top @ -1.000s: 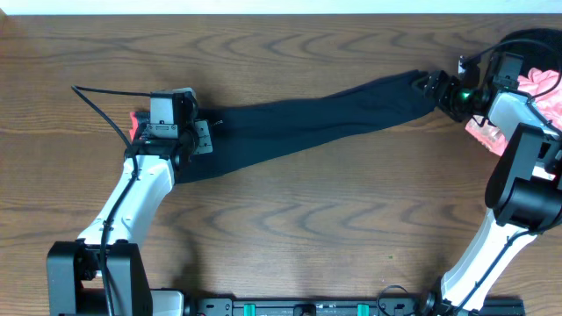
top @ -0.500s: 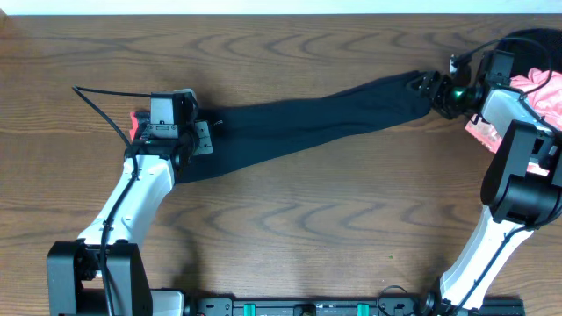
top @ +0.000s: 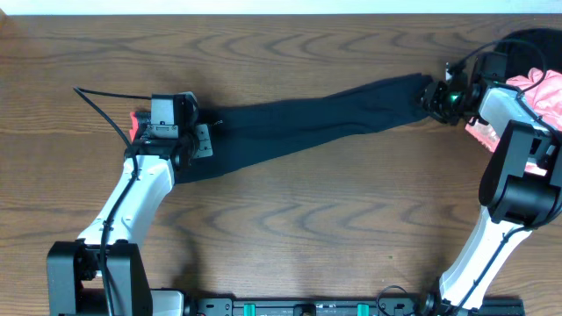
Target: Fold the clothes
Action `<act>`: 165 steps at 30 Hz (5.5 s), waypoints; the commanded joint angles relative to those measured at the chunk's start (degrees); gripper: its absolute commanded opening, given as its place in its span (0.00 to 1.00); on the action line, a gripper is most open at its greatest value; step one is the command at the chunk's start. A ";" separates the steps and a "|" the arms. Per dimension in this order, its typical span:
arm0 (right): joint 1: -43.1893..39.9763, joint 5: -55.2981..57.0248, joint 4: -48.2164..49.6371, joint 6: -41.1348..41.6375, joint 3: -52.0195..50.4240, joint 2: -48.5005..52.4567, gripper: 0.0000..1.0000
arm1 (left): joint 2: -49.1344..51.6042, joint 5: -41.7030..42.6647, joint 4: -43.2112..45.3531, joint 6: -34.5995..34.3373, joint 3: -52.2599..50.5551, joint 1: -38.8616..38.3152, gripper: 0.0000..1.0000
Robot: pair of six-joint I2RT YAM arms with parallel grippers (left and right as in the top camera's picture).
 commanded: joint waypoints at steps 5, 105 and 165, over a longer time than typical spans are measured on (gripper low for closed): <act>1.07 7.30 -0.92 -3.43 -4.68 6.84 0.01 | 0.07 -0.07 -0.85 -0.55 0.55 -0.13 0.30; 38.75 28.41 -26.95 -14.19 -4.63 -21.97 0.69 | 0.07 -0.04 -4.52 -0.55 0.55 -0.13 0.31; 49.40 46.90 -17.38 10.93 -4.63 -10.34 0.52 | 0.07 -0.02 -4.57 -0.98 0.55 -0.13 0.31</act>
